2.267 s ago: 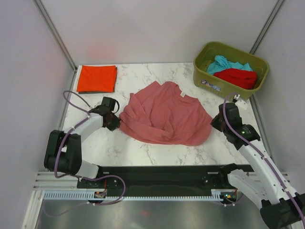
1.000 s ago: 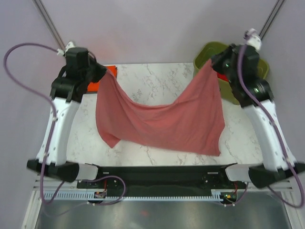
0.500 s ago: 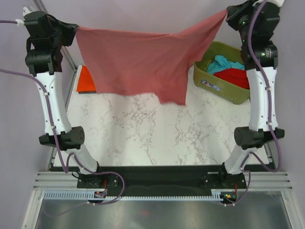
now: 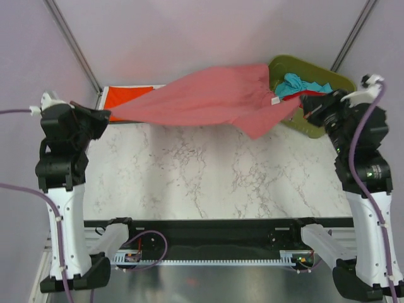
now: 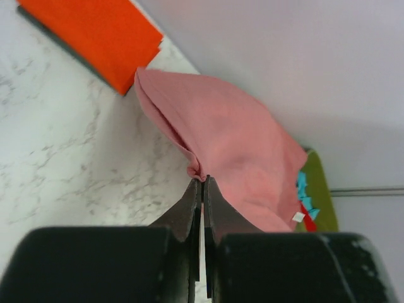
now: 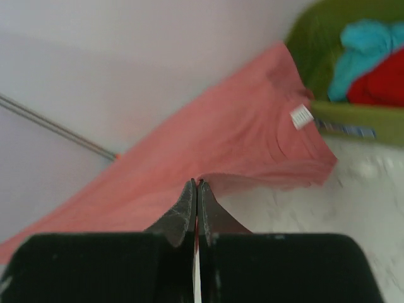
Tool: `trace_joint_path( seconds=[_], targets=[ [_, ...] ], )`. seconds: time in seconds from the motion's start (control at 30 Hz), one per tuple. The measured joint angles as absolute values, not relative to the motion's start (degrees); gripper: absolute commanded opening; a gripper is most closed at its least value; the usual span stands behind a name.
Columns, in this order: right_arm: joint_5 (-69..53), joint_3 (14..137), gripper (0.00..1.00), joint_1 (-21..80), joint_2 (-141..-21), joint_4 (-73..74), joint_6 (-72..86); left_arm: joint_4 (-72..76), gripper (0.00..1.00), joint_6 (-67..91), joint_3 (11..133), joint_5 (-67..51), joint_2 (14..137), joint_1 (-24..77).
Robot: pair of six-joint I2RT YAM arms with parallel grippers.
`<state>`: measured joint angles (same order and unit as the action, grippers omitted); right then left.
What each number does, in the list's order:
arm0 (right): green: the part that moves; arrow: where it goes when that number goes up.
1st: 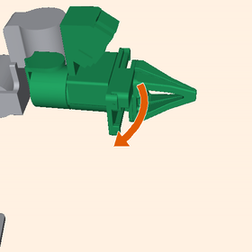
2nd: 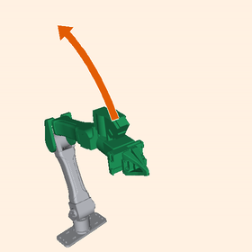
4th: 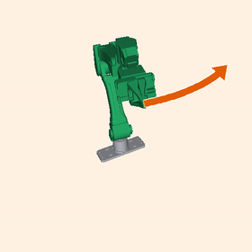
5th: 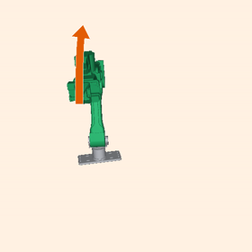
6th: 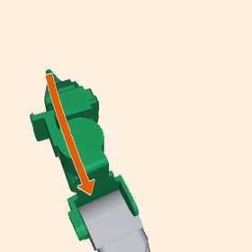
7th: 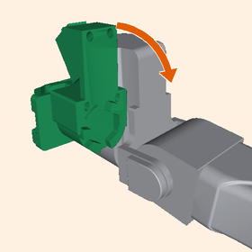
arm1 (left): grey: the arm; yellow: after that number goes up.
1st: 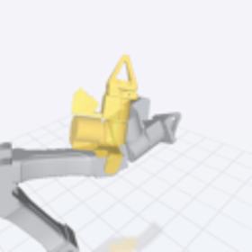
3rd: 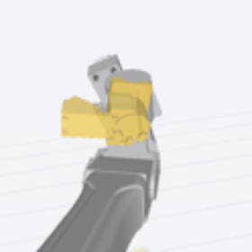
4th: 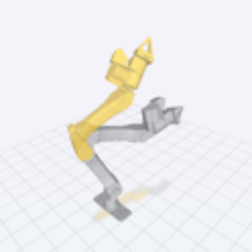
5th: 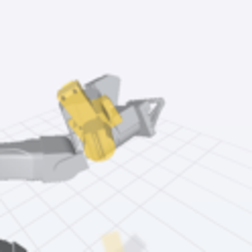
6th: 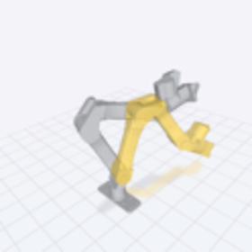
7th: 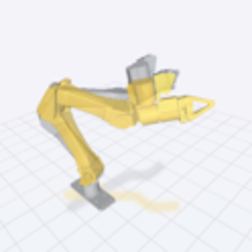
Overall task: Fold and stack the t-shirts
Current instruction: Flatten the tshirt out
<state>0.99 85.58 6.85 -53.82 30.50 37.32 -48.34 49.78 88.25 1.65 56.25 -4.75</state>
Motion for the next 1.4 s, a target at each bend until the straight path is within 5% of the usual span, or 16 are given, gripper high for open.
trace_joint_path(
  seconds=[0.27,0.47,1.4],
  targets=[
    [-3.5,54.5,0.0,6.9,-37.8,45.9,39.0,-51.9,0.02,50.0,56.6,4.0,38.5,-4.6],
    [-2.7,47.7,0.0,6.9,-26.7,56.9,40.4,-55.0,0.02,54.0,41.4,2.1,35.8,-4.4],
    [8.4,57.8,0.0,3.7,-19.5,76.5,40.8,-58.2,0.02,55.4,37.0,2.8,29.4,-3.9]
  ],
)
